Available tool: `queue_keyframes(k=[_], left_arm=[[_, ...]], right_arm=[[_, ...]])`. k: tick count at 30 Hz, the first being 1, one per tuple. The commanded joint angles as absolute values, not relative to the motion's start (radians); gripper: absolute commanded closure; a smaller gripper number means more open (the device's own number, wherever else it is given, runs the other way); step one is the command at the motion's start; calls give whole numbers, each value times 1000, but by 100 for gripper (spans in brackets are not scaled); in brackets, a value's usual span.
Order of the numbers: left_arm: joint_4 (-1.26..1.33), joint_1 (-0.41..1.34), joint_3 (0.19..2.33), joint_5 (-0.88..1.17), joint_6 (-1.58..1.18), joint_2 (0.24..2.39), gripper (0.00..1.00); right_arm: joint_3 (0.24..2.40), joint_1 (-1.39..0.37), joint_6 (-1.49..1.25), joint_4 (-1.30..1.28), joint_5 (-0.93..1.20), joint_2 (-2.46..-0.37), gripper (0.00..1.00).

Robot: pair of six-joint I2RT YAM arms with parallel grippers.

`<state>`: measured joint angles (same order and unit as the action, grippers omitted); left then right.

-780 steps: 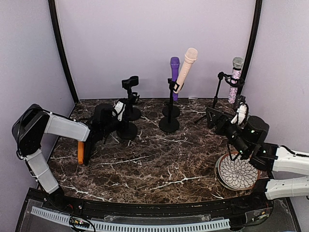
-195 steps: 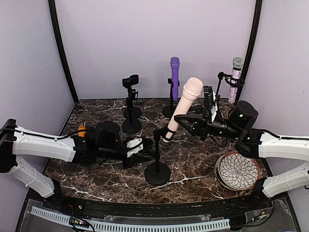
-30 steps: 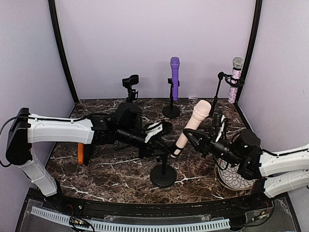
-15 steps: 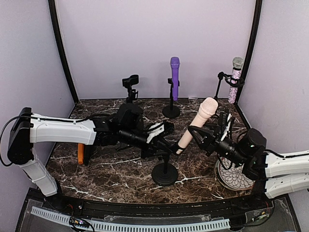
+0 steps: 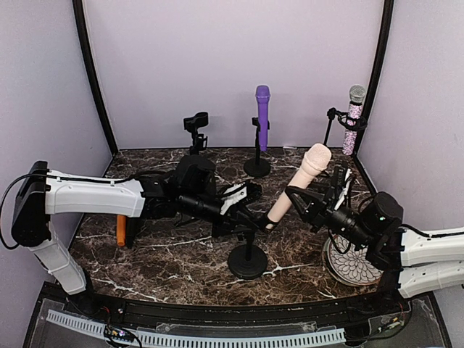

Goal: Remove the microphone from the stand
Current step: Remove the microphone from the microphone stand, then pass from the right arm to the left

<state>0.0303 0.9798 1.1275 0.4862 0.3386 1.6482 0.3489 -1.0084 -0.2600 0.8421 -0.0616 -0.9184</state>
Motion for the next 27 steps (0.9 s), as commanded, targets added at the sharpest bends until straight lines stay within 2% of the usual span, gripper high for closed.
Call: queue_keyframes(k=[1, 12, 14, 15, 16, 18, 20, 22, 27], left_arm=[[-153, 974, 1085, 404, 413, 1704, 100], [-118, 974, 1087, 398, 363, 1696, 99], [-89, 974, 1086, 374, 336, 1680, 82], [-71, 974, 1089, 355, 329, 1667, 69], [-64, 973, 1092, 347, 317, 1659, 64], [-37, 972, 1100, 319, 298, 1625, 31], [-12, 972, 1108, 273, 282, 1595, 20], [36, 971, 1097, 206, 261, 1560, 14], [175, 970, 1028, 175, 204, 1442, 10]], right_arm=[[399, -1002, -205, 914, -154, -867, 100], [404, -1001, -197, 873, -175, -804, 100], [422, -1002, -198, 843, -173, -803, 100], [435, -1002, -200, 828, -170, -805, 100], [448, -1002, -201, 815, -160, -807, 100], [474, -1002, -203, 807, -140, -812, 100], [504, -1002, -204, 791, -127, -820, 100], [554, -1002, -197, 748, -110, -836, 100], [693, -1002, -197, 631, -60, -923, 100]])
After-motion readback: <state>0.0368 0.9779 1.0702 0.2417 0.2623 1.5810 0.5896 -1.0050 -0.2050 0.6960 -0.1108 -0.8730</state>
